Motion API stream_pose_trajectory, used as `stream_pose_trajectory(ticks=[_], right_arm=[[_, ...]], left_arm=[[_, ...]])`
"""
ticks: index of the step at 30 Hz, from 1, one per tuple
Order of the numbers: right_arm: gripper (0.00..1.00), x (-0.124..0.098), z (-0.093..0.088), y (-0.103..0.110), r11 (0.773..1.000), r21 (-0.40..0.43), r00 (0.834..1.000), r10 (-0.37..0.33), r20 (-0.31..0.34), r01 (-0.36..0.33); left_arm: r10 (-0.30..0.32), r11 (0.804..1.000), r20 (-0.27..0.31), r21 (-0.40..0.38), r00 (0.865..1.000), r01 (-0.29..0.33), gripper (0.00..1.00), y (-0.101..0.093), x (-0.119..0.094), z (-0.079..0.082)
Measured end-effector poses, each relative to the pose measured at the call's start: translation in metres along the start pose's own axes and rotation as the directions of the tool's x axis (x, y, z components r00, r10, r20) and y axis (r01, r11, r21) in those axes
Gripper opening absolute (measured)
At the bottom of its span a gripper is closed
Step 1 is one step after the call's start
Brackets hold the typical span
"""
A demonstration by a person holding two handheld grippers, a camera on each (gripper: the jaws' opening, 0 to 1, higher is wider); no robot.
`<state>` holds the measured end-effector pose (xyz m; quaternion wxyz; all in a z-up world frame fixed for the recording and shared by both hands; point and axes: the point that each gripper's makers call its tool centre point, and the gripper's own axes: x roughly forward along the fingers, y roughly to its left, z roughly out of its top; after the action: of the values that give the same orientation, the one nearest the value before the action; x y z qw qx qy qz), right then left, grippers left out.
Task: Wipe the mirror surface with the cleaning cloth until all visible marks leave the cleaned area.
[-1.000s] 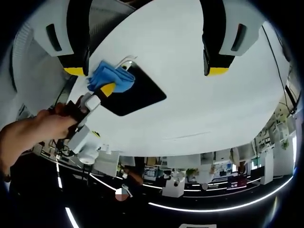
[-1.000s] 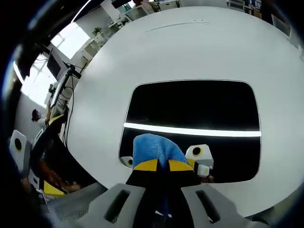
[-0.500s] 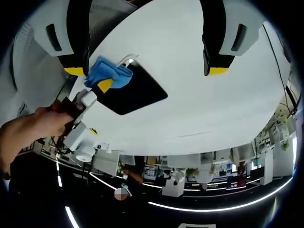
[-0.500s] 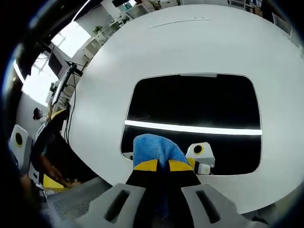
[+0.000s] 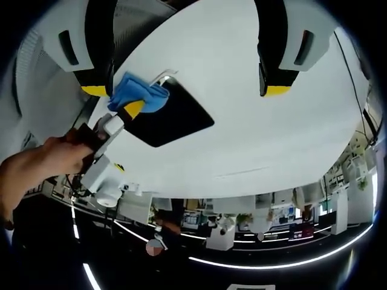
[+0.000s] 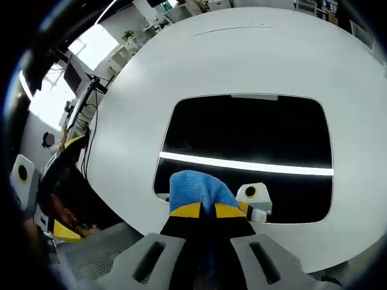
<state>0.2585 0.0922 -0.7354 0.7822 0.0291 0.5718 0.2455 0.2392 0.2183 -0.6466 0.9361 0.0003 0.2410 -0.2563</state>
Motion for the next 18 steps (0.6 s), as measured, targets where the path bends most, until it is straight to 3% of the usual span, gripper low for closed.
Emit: stream_pose_trajectory(ticks=[18], right_arm=[[0.00, -0.005, -0.004, -0.012, 1.000, -0.005, 1.000, 0.003, -0.004, -0.003]], left_arm=[[-0.002, 0.999, -0.006, 0.034, 1.000, 0.002, 0.99, -0.010, 0.003, 0.004]])
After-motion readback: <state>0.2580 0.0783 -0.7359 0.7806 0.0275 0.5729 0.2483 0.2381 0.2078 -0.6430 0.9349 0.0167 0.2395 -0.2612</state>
